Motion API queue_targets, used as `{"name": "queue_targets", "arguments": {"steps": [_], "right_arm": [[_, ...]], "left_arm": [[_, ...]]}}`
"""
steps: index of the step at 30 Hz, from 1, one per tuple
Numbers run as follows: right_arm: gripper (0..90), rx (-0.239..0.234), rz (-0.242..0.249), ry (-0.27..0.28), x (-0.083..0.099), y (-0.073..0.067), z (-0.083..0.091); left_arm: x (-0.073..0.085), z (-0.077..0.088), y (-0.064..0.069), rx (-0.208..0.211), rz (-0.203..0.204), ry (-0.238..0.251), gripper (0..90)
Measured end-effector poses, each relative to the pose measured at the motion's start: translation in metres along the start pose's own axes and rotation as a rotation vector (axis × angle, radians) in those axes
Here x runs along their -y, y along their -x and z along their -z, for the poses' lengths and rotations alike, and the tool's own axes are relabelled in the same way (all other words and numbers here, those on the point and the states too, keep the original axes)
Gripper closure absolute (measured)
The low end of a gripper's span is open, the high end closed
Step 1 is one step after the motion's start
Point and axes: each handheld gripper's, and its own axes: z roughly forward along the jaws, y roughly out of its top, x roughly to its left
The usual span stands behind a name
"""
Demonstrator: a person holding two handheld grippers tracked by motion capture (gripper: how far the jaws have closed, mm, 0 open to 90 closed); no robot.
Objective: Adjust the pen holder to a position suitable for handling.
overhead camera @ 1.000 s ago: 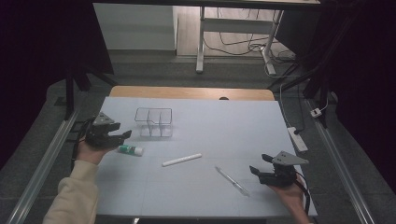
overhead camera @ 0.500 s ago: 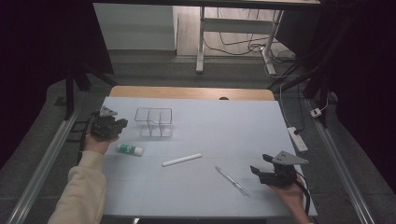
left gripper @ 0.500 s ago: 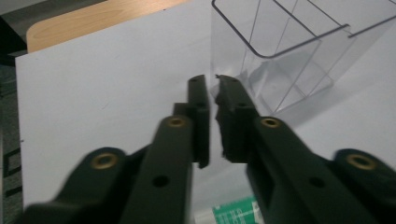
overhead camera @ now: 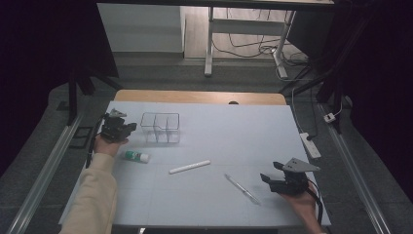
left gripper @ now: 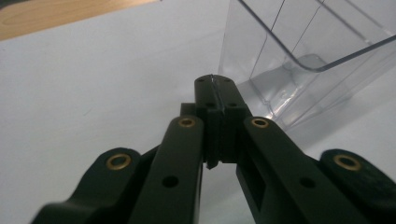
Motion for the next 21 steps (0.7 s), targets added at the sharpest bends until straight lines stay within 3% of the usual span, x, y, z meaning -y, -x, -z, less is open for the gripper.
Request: {"name": "queue_targets", "arguments": {"steps": [6, 21], "right_arm": [[27.9, 0.003, 0.008, -0.002, -0.001, 0.0, 0.001], [27.9, 0.002, 0.007, -0.009, 0.002, 0.001, -0.001]], "left_arm": [[0.002, -0.013, 0.003, 0.029, -0.02, -0.04, 89.3], [0.001, -0.016, 0.006, 0.067, -0.004, -0.028, 89.3]]}}
